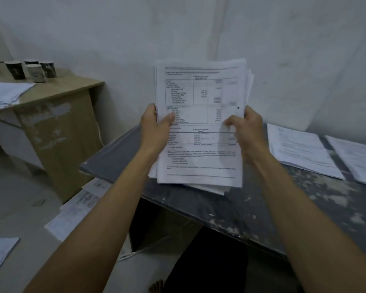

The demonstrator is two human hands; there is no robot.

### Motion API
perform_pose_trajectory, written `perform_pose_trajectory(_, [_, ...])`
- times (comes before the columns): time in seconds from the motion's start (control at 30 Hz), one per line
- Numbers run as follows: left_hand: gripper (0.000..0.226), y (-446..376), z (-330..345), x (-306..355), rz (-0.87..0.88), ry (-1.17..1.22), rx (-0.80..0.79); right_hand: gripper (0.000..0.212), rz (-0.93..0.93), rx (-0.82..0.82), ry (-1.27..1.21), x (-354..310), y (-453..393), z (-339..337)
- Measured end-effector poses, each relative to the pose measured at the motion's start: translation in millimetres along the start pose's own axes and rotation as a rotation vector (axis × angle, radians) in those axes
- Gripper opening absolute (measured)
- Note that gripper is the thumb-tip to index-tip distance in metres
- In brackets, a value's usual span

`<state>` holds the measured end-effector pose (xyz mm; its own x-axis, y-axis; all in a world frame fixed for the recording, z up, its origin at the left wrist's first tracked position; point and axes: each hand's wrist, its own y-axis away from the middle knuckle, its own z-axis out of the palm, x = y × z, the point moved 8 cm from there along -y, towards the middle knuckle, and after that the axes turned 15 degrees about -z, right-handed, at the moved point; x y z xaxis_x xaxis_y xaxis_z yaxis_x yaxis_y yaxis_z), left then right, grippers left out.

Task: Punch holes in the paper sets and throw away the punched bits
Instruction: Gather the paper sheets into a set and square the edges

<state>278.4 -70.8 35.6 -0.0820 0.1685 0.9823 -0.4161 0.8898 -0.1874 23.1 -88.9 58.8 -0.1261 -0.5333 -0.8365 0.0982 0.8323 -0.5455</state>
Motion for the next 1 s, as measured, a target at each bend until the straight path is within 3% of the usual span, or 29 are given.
perform_pose_trajectory(0.23, [0.015, 37.8, 89.5, 46.7, 0.143, 0.131, -0.134, 0.023, -0.259, 0.171, 0.036, -56.4, -0.6, -95.4])
perform_pose_trajectory(0.43, [0.015, 65.7, 130.1, 8.2, 0.044, 0.085, -0.279, 0.024, -0.116, 0.335, 0.092, -5.1, 48.1, -147.2])
perform_pose_trajectory(0.6, [0.009, 75.8, 134.0, -29.1, 0.064, 0.022, -0.266, 0.017, 0.038, 0.459, 0.105, 43.2, 76.1, -153.2])
perform_pose_trajectory(0.73, [0.014, 89.9, 132.5, -37.2, 0.128, 0.079, -0.186, 0.021, -0.060, 0.511, 0.128, 35.0, 75.8, -145.1])
perform_pose_trajectory(0.83, [0.015, 93.7, 130.7, -29.2, 0.160, 0.115, -0.155, 0.012, -0.122, 0.522, 0.159, 23.6, 70.4, -143.2])
perform_pose_trajectory(1.0, [0.010, 88.4, 137.1, -11.2, 0.150, 0.149, -0.221, 0.021, -0.201, 0.533, 0.139, 10.1, 62.9, -147.1])
